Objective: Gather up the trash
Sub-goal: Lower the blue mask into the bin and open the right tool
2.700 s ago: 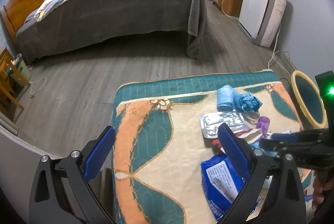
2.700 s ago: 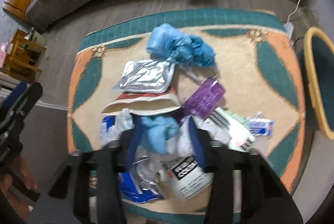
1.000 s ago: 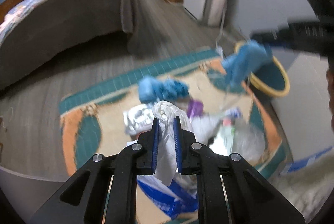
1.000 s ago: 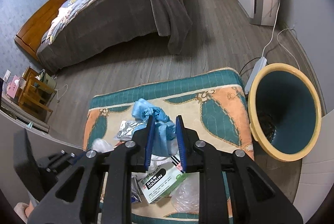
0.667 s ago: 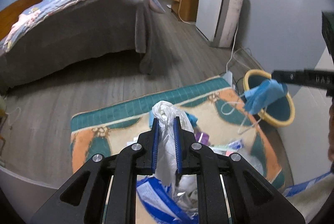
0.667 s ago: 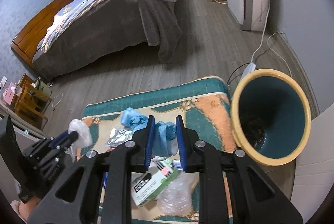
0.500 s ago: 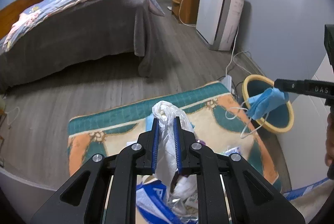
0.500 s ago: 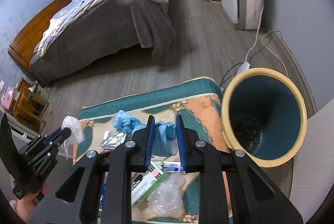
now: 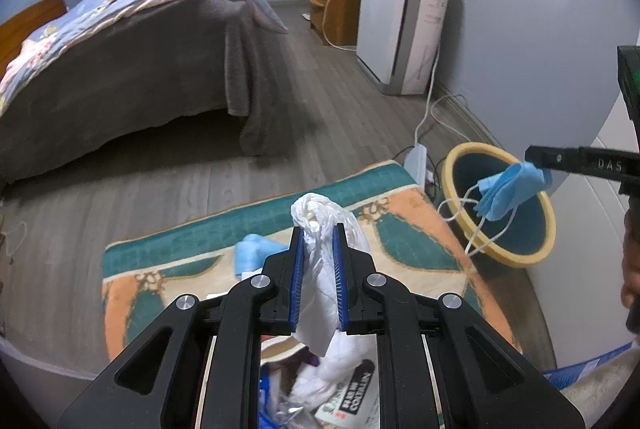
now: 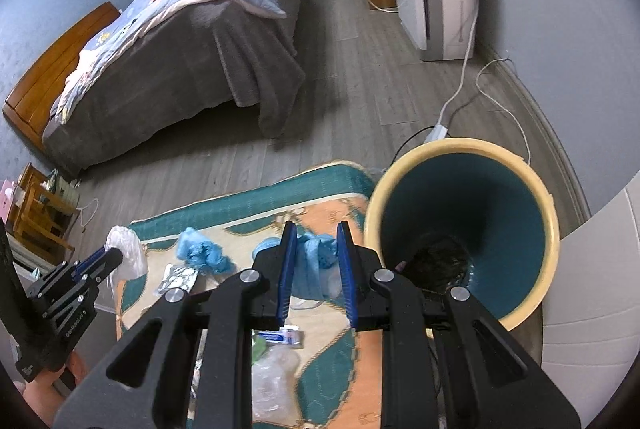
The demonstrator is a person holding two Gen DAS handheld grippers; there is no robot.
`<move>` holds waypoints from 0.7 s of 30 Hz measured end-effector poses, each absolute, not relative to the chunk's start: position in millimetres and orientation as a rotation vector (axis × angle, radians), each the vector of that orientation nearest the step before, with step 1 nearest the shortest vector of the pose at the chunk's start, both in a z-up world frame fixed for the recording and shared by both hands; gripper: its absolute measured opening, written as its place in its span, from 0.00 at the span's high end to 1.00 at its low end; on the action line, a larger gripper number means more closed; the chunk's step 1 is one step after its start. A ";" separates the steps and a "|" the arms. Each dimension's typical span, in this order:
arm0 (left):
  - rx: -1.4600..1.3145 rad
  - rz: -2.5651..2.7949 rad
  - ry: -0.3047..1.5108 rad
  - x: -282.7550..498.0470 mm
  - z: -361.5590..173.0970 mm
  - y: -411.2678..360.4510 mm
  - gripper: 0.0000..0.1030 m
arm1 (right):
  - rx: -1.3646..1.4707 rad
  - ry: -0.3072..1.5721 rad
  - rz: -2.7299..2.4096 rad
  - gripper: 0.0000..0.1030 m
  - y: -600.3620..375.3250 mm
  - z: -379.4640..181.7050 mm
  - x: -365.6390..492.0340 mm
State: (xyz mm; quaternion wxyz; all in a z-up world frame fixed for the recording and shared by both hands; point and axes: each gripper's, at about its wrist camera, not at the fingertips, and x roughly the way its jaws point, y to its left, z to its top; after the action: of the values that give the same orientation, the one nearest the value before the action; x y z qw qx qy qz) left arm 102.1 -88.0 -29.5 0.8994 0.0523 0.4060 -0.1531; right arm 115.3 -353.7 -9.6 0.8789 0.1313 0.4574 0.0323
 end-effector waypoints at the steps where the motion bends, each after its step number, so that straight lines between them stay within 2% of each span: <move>1: 0.112 -0.320 0.842 102.5 -30.8 -90.4 0.86 | 0.267 0.950 0.057 0.80 -358.0 -9.7 115.3; 21: 0.188 -0.396 0.891 101.9 -54.6 -157.6 0.86 | 0.229 0.955 -0.077 0.80 -430.8 -23.8 111.5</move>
State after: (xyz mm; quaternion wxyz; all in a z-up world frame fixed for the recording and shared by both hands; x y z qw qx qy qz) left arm 101.9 -157.6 -54.6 0.8793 0.0903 0.4273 -0.1901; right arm 111.5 -430.8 -23.8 0.8810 0.1100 0.4585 -0.0372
